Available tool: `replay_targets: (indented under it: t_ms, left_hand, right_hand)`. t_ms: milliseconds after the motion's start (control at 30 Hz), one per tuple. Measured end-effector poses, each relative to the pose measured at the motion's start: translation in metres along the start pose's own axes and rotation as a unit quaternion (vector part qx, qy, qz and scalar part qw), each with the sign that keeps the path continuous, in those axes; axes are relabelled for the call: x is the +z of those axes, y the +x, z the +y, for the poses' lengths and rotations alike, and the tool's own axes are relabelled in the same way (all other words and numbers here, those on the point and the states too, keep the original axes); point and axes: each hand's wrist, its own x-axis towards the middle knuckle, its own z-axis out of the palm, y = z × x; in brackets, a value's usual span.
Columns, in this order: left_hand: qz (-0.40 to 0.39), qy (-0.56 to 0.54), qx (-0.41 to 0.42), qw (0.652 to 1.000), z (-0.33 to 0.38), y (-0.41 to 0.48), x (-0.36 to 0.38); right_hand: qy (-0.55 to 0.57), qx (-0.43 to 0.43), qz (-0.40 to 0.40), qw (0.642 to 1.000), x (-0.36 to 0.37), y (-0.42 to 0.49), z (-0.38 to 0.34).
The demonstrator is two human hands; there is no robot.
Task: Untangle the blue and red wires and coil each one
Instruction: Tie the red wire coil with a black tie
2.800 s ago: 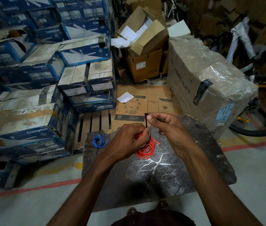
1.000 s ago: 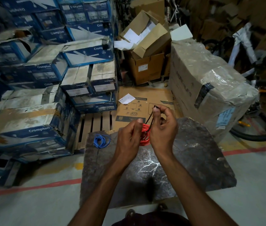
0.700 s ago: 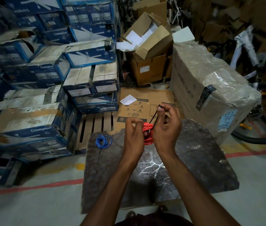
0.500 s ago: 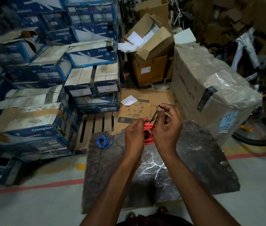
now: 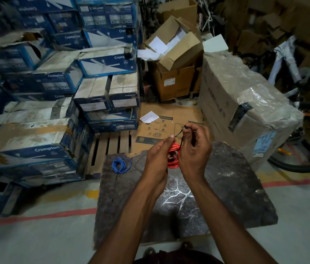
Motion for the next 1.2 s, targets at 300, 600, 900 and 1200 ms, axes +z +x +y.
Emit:
replay_targets:
  t_ms: [300,600,900,1200]
  left_hand:
    - [-0.037,0.096,0.046,0.994,0.0,0.006,-0.01]
    - [-0.01,0.056,0.097,0.994,-0.002,0.001,0.0]
    - [0.074,0.07,0.132,0.986,-0.004,0.007,-0.003]
    - [0.09,0.112,0.189,0.971,-0.005,0.008,-0.008]
  right_hand:
    - [0.023,0.026,-0.036,0.999,0.002,0.004,0.001]
    - [0.106,0.118,-0.032,0.987,0.005,0.003,-0.005]
    - [0.264,0.315,-0.046,0.91,-0.017,0.01,-0.019]
    - [0.249,0.359,-0.132,0.89,-0.054,0.021,-0.036]
